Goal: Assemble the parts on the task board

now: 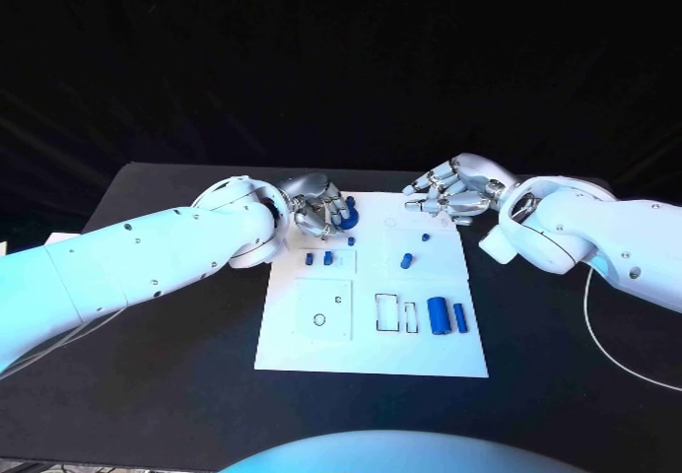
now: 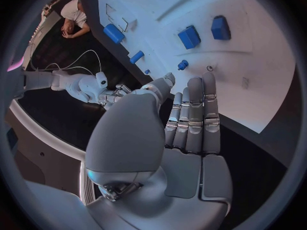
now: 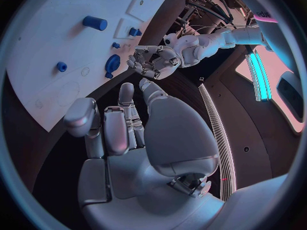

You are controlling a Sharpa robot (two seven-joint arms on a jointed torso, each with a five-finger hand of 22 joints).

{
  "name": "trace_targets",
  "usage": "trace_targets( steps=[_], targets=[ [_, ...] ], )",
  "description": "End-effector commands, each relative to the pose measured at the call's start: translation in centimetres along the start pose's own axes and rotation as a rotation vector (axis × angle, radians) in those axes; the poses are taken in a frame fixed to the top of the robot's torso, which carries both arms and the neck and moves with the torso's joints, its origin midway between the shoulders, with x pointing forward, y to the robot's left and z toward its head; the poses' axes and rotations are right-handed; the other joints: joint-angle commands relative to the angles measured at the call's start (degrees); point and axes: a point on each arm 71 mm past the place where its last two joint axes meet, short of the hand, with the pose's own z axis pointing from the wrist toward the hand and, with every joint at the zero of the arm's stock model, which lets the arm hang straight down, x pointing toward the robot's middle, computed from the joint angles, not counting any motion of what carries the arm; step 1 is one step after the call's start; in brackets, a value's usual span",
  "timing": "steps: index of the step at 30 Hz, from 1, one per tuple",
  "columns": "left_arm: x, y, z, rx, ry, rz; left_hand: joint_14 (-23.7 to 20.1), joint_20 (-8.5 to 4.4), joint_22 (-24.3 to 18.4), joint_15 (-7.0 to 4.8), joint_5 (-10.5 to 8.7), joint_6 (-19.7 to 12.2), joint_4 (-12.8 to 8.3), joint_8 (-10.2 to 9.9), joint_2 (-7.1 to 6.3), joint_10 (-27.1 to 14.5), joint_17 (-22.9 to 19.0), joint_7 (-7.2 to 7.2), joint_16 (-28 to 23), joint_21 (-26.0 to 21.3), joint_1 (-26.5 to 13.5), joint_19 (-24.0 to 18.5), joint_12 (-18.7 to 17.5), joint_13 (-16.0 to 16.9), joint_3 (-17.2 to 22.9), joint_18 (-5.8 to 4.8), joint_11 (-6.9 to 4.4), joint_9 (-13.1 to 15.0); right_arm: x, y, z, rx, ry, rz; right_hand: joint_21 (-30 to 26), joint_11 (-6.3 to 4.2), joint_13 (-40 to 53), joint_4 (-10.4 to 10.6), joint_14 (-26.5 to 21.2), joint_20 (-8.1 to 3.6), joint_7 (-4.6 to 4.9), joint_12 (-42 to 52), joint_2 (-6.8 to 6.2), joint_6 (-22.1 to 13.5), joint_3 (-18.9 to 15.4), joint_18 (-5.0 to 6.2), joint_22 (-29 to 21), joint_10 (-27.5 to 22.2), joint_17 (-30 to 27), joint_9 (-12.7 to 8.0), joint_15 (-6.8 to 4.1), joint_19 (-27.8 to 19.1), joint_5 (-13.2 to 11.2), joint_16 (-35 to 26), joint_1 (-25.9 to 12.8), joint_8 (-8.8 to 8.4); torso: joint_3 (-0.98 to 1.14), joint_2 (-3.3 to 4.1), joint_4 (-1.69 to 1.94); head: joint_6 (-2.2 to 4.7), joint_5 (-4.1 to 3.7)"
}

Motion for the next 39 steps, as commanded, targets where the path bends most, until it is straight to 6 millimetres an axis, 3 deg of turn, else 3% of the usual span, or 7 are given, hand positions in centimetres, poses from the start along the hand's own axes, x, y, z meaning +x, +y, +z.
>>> trace_targets(
  steps=[1,3,8,13,16,27,39],
  targets=[
    [0.1,-0.9,0.5,0.083,-0.043,0.16,2.98,-0.27,-0.71,-0.44,-0.17,1.32,0.06,-1.43,0.24,1.36,-0.32,0.0,1.47,-0.1,-0.63,2.99,-1.43,-2.39,-1.58,0.73,-0.25,-1.92,0.2,0.1,0.0,-0.01,0.013,0.002,-0.25,0.01,-0.05,0.35,1.72,0.07,0.24,-0.29,0.58,0.0,0.13,0.99,-0.05,-0.37,-0.03,-0.06,0.14,-0.43,0.24,-0.14,-0.21,0.23,0.01,0.1,-0.06,0.1,-0.13],
    [0.4,-1.1,0.8,0.084,-0.038,0.189,5.88,-0.57,-0.53,-0.7,-0.13,2.35,0.23,-2.07,0.45,2.31,1.41,-0.15,4.93,0.72,-0.78,5.58,-2.06,-3.69,-2.44,0.72,-0.47,-2.95,0.2,0.1,0.1,-0.01,0.014,0.002,-0.25,0.01,-0.05,0.35,1.72,0.07,0.24,-0.29,0.58,0.0,0.13,0.99,-0.05,-0.37,-0.03,-0.06,0.14,-0.43,0.24,-0.14,-0.21,0.23,0.02,0.08,-0.03,0.11,-0.16],
    [1.0,-1.5,1.3,0.079,-0.013,0.235,11.6,-0.99,1.25,-0.99,-0.11,4.88,0.66,-3.23,0.84,4.4,13.06,-0.13,17.75,3.35,-0.74,9.49,-3.24,-6.19,-3.64,0.45,-0.65,-5.02,0.3,0.1,0.1,-0.011,0.016,0.003,-0.25,0.01,-0.05,0.35,1.72,0.07,0.24,-0.29,0.58,0.0,0.13,0.99,-0.05,-0.37,-0.03,-0.06,0.14,-0.43,0.24,-0.14,-0.21,0.23,0.06,0.02,-0.02,0.07,-0.18],
    [1.6,-1.8,1.8,0.068,0.021,0.268,16.56,-1.41,12.69,-1.35,-0.08,7.16,1.12,-4.2,1.07,6.79,24.11,-0.36,28.73,17.35,-0.52,15.84,-4.22,-8.07,-4.14,-1.78,-1.02,-6.77,0.4,0.1,0.1,-0.012,0.018,0.003,-0.25,0.01,-0.05,0.35,1.72,0.07,0.24,-0.29,0.58,0.0,0.13,0.99,-0.05,-0.37,-0.03,-0.06,0.14,-0.43,0.24,-0.14,-0.21,0.23,0.07,0.05,-0.05,0.0,-0.2],
    [1.9,-1.9,2.0,0.063,0.037,0.282,18.32,-1.58,18.45,-1.51,-0.09,8.0,1.34,-4.74,1.09,7.77,28.43,-0.42,32.65,24.24,-0.43,18.19,-4.92,-8.92,-4.26,-2.91,-1.13,-7.57,0.4,0.1,0.2,-0.013,0.019,0.003,-0.25,0.01,-0.05,0.35,1.72,0.07,0.24,-0.29,0.58,0.0,0.13,0.99,-0.05,-0.37,-0.03,-0.06,0.14,-0.43,0.24,-0.14,-0.21,0.23,0.09,0.04,-0.04,0.04,-0.26],
    [2.7,-2.1,2.5,0.033,0.074,0.317,20.02,-1.96,26.65,-1.97,-0.02,9.29,1.29,-5.66,1.58,9.9,31.13,-0.73,35.5,34.03,0.33,21.19,-6.04,-10.12,-3.44,-4.54,-1.56,-8.81,0.5,0.2,0.2,-0.016,0.022,0.004,-0.27,0.0,-0.08,0.34,1.73,0.06,0.24,-0.29,0.68,0.0,0.19,0.99,-0.06,-0.4,-0.03,-0.06,0.13,-0.42,0.26,-0.16,-0.12,0.24,0.06,0.06,-0.04,-0.17,-0.43],
    [3.3,-2.0,2.7,0.005,0.107,0.336,20.39,-2.28,28.86,-2.26,0.52,10.78,0.71,-6.09,2.38,11.26,30.87,-0.99,35.7,36.46,1.45,21.71,-7.31,-10.89,-1.09,-4.92,-1.83,-9.46,0.6,0.2,0.2,-0.017,0.024,0.004,-0.27,0.0,-0.08,0.34,1.73,0.06,0.24,-0.29,0.68,0.0,0.19,0.99,-0.06,-0.4,-0.03,-0.06,0.13,-0.42,0.26,-0.16,-0.12,0.24,0.02,0.03,0.07,-0.37,-0.77]
  ],
)
